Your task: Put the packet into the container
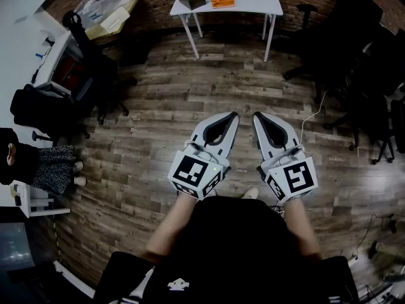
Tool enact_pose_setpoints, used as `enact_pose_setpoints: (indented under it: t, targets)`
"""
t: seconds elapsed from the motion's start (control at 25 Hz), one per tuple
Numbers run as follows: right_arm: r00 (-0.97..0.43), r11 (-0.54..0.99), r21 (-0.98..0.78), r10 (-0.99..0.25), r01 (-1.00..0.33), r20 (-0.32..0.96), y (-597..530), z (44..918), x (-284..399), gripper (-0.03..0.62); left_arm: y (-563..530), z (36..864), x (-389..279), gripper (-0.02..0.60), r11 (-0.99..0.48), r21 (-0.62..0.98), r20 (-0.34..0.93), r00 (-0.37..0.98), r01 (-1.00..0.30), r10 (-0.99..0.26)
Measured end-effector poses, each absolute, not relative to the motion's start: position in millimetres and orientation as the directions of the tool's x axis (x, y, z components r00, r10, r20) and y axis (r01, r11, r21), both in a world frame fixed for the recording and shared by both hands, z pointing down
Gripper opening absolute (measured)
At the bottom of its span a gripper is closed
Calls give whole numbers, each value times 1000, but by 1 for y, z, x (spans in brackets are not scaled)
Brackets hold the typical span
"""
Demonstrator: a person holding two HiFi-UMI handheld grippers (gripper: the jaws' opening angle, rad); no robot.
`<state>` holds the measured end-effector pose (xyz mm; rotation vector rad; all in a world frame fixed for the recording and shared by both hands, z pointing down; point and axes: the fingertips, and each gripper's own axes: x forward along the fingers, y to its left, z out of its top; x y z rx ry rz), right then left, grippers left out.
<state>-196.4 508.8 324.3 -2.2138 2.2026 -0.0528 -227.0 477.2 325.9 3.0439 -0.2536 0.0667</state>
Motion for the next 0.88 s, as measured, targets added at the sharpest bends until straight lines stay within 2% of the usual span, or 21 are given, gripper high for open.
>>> enact_pose_setpoints:
  t: [0.4,0.88]
  targets:
    - [-16,16,-40,-1000,-999,5,540,332,-158,5,510,334,-189,6,-981,63,65,982,-182,-178]
    - [-41,40,-58,-999,-998,22,526,345,-140,5,497,344,-182,6,-968,56,108,965,-245,-238]
